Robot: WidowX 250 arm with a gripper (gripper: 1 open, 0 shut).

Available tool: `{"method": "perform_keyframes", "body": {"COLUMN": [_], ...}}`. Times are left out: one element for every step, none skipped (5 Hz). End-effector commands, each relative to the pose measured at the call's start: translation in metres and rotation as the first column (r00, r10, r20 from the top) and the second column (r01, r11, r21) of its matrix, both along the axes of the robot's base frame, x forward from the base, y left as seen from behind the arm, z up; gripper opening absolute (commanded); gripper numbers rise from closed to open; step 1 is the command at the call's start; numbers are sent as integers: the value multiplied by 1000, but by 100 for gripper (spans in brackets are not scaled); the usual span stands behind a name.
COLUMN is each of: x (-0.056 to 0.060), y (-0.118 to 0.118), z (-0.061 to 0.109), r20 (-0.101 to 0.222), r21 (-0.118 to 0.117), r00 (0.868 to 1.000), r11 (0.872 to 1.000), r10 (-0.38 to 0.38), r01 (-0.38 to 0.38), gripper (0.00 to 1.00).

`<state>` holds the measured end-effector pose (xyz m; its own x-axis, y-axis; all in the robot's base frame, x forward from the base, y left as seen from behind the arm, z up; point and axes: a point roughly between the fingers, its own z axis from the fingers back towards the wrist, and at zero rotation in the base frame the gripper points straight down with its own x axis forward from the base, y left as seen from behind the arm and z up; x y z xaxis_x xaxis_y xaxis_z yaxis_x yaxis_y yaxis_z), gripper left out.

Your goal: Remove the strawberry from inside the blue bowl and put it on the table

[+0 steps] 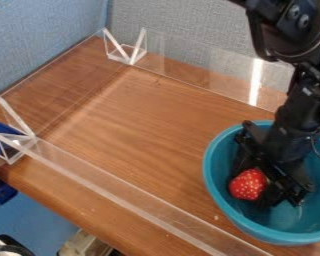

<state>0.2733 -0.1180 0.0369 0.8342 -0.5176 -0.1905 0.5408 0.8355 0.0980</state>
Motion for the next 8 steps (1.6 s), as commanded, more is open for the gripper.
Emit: {"method": "perform_keyframes", "body": {"x": [15, 16, 16, 16, 16, 16, 16, 16], "y": [3, 5, 7, 9, 11, 13, 15, 18], "z": [28, 28, 31, 33, 34, 34, 34, 34], "r20": [89, 91, 98, 103, 106, 108, 110, 111], "r21": [-30, -23, -16, -9, -2, 5, 12, 19], "r00": [996, 996, 995, 995, 994, 994, 994, 994], "r11": [1000, 1000, 1000, 1000, 1000, 1000, 1000, 1000], "r10": [7, -4, -4, -5, -5, -4, -4, -4], "r01": [-4, 6, 6, 6, 5, 4, 3, 1], "gripper": [0, 0, 0, 0, 0, 0, 0, 0]}}
